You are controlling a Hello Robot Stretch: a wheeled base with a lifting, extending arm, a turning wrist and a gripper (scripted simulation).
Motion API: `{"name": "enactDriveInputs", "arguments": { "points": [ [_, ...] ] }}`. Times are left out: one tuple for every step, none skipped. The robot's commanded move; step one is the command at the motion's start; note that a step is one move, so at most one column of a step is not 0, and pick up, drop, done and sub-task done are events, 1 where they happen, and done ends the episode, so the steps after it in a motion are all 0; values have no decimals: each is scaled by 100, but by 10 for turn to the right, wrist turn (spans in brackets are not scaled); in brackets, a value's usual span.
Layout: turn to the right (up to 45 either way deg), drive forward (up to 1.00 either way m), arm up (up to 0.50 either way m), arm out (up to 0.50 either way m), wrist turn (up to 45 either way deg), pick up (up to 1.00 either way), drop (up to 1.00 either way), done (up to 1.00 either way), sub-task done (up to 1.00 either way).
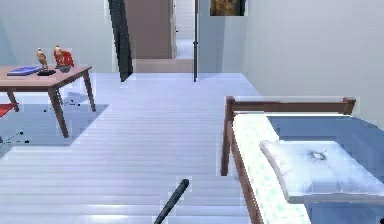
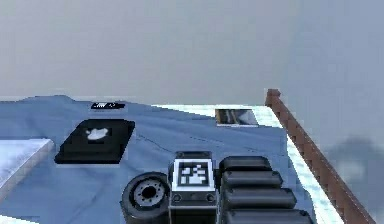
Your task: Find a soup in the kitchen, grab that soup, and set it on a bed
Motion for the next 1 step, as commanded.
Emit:
{"name": "enactDriveInputs", "arguments": {
  "points": [
    [0, 45, 0, 0, 0, 0, 0, 0, 0]
  ]
}}
